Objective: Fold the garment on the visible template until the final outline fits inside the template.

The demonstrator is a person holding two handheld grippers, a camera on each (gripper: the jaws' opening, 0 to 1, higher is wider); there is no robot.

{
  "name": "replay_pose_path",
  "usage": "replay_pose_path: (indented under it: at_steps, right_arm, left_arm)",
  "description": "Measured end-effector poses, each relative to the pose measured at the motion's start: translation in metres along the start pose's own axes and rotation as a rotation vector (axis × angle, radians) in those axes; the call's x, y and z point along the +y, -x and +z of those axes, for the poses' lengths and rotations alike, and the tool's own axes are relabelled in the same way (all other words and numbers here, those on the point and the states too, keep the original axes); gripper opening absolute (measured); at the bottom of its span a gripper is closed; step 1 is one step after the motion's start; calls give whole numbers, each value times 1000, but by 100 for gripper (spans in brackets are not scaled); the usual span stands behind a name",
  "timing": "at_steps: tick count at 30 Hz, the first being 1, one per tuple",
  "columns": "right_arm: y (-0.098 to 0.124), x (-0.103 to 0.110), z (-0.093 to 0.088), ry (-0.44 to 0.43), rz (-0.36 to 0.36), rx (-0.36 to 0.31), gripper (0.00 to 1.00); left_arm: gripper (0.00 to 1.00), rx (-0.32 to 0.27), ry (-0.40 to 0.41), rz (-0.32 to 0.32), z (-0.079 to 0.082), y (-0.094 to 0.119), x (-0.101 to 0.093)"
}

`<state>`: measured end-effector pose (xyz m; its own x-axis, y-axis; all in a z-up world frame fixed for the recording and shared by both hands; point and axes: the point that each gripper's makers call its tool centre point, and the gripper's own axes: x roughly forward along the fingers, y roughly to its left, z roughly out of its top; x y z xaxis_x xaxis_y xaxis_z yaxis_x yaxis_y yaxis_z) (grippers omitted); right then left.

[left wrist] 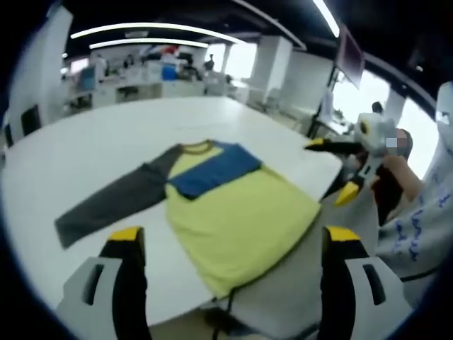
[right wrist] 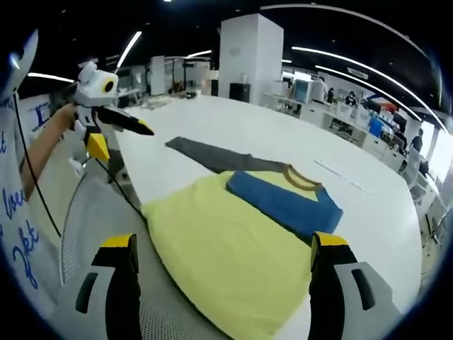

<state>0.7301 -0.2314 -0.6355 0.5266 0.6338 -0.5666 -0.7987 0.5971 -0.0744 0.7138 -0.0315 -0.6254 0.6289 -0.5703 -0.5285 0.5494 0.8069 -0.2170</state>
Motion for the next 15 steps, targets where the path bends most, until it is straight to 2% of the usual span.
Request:
replay_pose_path:
  at_steps: [7,15]
  right_arm:
    - [8,-7,-10,-35,-27,20,100]
    - [9,-2,-17,-35,-20,37,100]
  left_arm:
    - [100,0,-4,-6,7,-5,2]
    - [100,-31,16,42,13,8,25]
